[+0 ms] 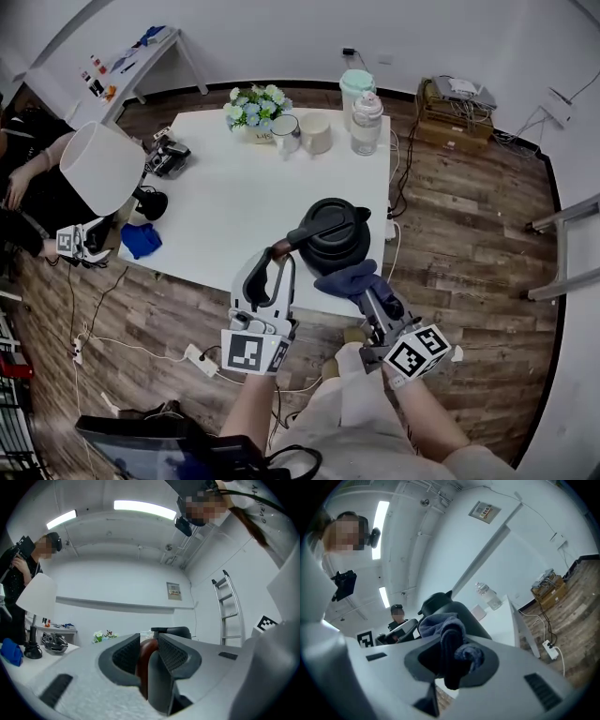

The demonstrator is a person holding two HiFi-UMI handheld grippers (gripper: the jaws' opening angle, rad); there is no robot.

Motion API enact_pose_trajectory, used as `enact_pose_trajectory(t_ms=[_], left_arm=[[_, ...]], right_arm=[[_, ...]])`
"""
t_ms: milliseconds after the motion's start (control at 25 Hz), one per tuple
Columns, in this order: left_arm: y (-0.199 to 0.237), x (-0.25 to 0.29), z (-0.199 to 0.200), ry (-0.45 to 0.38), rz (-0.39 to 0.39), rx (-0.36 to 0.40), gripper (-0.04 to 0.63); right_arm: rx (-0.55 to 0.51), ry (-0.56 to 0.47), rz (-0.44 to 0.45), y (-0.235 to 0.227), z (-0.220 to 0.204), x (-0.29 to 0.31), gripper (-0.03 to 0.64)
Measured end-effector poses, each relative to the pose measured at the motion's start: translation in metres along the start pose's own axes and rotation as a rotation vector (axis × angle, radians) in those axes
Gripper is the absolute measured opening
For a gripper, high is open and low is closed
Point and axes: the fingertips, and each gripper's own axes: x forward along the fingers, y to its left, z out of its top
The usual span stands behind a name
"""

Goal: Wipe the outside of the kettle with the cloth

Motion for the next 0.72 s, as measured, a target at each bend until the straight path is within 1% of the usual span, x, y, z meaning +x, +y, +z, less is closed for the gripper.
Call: enact_pose_trajectory(t_ms=[80, 240, 360, 440, 600, 640, 720], left_arm=[[0.001, 0.001, 0.001, 0.001, -0.007, 0.003, 0.107], [-0.001, 0.001, 0.002, 0.009, 0.005, 0.045, 0.107], [0.0, 0.001, 0.002, -0.006, 0.028, 0.032, 0.107], [0.0, 0.002, 0.002, -0.011, 0.035, 0.02, 0.107], [0.001, 0.003, 0.0, -0.008, 0.033, 0.009, 0.107], [0.001, 0.003, -0.001, -0.003, 0.033, 0.011, 0.107], [0.002, 0.002, -0.002, 0.012, 0.034, 0.012, 0.107]], right_arm=[[0.02, 0.015, -0.017, -0.007, -0.007, 0.003, 0.061], [0.024, 0.049, -0.049, -0.019, -0.021, 0.005, 0.061], [0.015, 0.094, -0.094, -0.028, -0.032, 0.003, 0.061], [0.014, 0.135, -0.142, -0.034, -0.042, 0.002, 0.061], [-0.025, 0.231, -0.311, -0.05, -0.051, -0.008, 0.061], [-0.042, 0.238, -0.332, -0.05, -0.048, -0.011, 0.061], [-0.078, 0.231, -0.33, -0.042, -0.032, -0.021, 0.061]])
